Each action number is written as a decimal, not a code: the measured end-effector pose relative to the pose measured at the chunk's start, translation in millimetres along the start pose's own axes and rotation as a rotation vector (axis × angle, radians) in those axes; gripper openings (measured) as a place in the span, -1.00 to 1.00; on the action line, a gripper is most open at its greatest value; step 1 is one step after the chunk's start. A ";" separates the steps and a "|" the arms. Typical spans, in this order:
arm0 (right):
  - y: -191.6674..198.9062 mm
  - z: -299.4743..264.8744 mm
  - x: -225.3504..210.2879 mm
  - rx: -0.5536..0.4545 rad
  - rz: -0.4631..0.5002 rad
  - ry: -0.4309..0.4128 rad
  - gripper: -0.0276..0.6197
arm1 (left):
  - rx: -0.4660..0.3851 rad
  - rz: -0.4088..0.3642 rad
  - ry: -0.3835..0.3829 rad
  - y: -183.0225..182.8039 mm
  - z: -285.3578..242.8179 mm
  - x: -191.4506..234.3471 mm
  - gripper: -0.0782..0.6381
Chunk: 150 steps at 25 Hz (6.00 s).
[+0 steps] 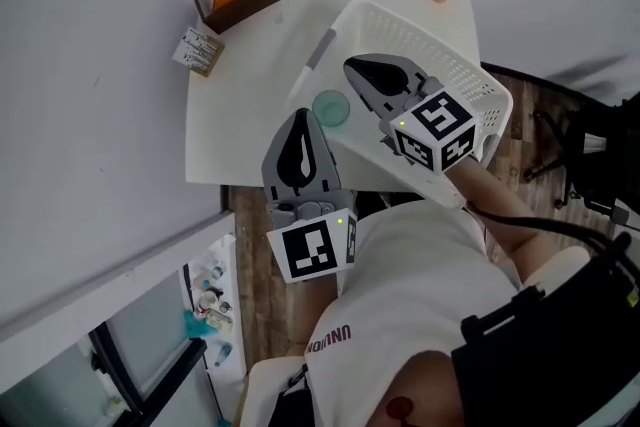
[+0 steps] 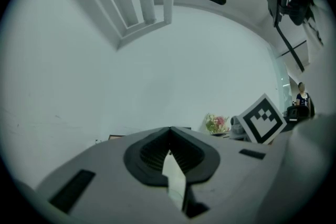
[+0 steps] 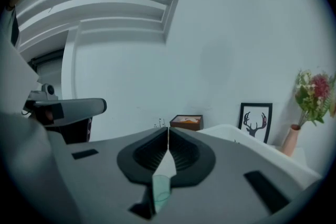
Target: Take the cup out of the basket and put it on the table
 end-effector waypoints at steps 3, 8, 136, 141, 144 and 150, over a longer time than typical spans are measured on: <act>10.3 -10.6 -1.4 0.045 0.013 -0.002 -0.85 | 0.008 0.005 0.022 3.6 -6.5 8.4 -0.75; 29.3 -23.8 -3.4 0.136 0.015 0.014 -0.85 | 0.016 0.024 0.058 6.9 -14.7 18.7 -0.75; 61.3 2.9 -29.6 0.263 -0.206 0.044 -0.80 | 0.044 -0.016 0.005 3.8 -12.0 -1.2 -0.75; 58.3 9.1 -26.8 0.242 -0.214 0.028 -0.80 | 0.042 -0.019 0.002 3.0 -9.1 -5.3 -0.75; 58.0 13.8 -24.8 0.228 -0.222 0.022 -0.80 | 0.040 -0.020 0.000 2.7 -6.9 -7.6 -0.75; 52.3 23.9 -25.6 0.194 -0.226 0.029 -0.80 | 0.036 -0.026 -0.003 0.9 -5.3 -11.8 -0.75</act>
Point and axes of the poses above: the fingertips, and each gripper's own axes: z backward along the fingers, x to its left, y out of its underside, the point moved 6 cm from there along z, backward along the fingers, and after that the axes turned 1 degree about x, right-handed, at the moved point
